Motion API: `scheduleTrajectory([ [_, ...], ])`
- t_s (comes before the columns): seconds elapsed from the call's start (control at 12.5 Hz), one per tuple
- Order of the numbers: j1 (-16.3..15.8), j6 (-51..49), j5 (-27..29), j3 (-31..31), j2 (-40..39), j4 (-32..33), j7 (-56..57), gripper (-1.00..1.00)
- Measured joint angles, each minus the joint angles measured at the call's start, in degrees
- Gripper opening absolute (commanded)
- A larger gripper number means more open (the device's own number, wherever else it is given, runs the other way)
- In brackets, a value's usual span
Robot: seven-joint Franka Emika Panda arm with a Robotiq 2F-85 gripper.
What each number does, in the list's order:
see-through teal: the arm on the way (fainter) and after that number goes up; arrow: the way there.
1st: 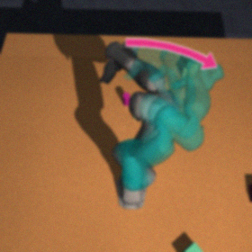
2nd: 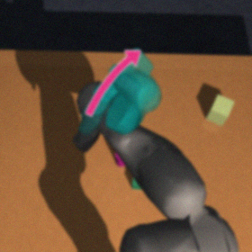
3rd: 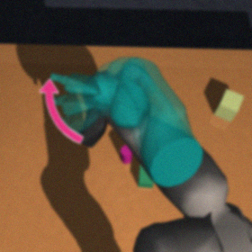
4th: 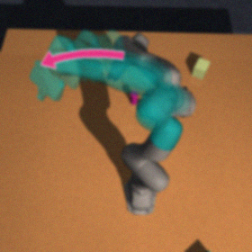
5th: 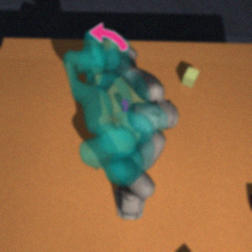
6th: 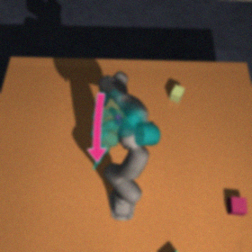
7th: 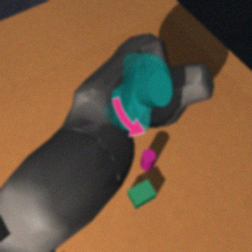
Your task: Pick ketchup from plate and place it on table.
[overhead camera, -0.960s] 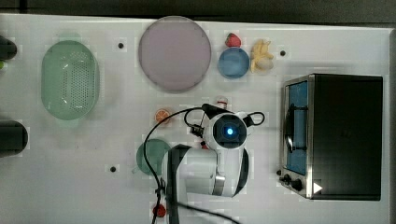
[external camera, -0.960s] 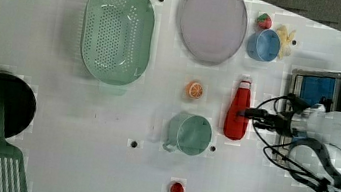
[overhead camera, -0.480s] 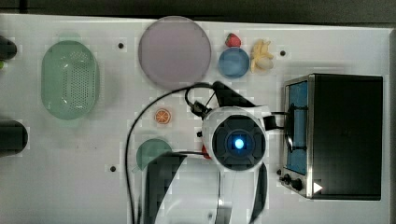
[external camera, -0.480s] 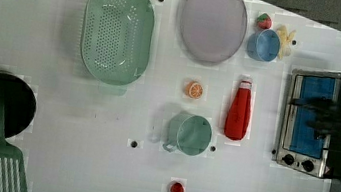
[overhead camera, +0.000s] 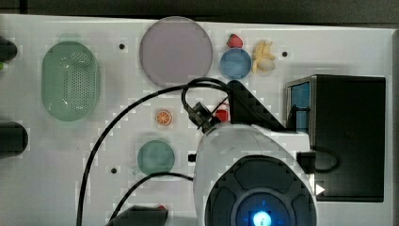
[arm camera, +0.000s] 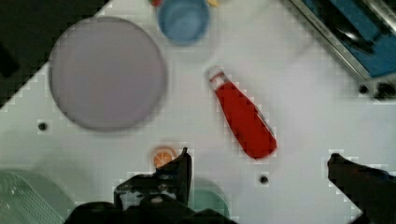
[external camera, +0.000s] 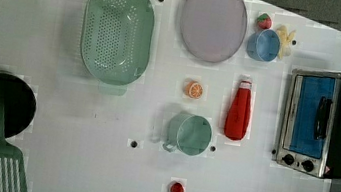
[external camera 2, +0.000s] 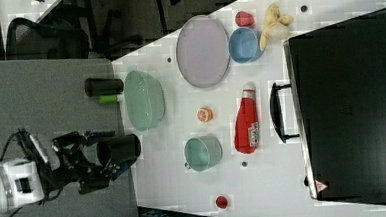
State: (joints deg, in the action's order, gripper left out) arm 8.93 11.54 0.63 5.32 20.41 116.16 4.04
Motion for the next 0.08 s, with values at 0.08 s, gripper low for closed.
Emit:
scheduleTrajectory([
  [0.08,0.0,-1.9,0.1,0.3,0.0,-0.7,0.0,1.00],
])
